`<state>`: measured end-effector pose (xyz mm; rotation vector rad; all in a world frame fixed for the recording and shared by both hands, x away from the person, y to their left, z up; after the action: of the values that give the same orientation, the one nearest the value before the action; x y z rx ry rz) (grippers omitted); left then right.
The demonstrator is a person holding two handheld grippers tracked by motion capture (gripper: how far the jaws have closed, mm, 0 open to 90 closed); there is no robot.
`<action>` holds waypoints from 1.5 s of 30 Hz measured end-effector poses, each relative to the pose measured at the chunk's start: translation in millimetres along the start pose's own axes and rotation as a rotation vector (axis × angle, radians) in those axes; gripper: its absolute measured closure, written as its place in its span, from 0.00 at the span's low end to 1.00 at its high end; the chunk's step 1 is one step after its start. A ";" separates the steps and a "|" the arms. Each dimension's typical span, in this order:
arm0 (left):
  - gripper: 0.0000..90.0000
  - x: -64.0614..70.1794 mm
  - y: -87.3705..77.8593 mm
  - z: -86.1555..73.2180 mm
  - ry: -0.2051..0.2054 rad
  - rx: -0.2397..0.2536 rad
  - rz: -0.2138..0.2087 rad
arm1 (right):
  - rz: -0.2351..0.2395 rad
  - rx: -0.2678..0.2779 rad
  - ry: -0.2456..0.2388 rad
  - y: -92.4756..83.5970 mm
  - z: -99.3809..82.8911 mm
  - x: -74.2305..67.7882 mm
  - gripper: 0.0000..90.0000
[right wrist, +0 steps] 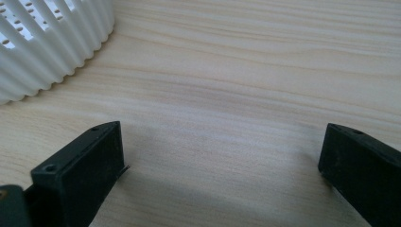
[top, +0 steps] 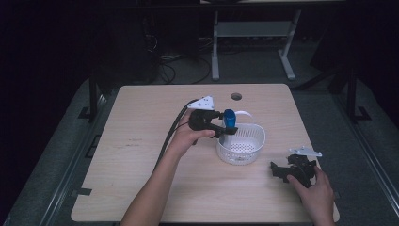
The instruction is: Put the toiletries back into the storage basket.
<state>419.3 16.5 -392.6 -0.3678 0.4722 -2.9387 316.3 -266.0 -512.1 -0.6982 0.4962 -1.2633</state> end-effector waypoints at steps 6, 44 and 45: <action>0.41 -1.2 1.4 -3.9 -0.003 0.000 -0.003 | 0.000 0.000 0.000 0.0 0.0 0.0 0.01; 0.39 -2.6 2.3 -22.8 -0.027 -0.046 -0.003 | 0.000 0.000 -0.001 0.0 0.0 0.1 0.01; 0.38 -2.2 2.5 -24.2 -0.037 -0.047 -0.009 | 0.000 0.000 0.000 0.0 0.0 0.0 0.01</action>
<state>415.3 21.6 -416.1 -0.4303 0.5373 -2.9279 316.4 -266.0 -512.1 -0.6985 0.4959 -1.2632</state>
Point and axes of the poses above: each handheld gripper's, and its own axes: y roughly forward along the jaws, z roughly out of its top, x roughly to its right, the point moved 4 cm from there along y, roughly forward along the jaws, and after that the axes turned 5 degrees about -y, right-handed, at the moved point
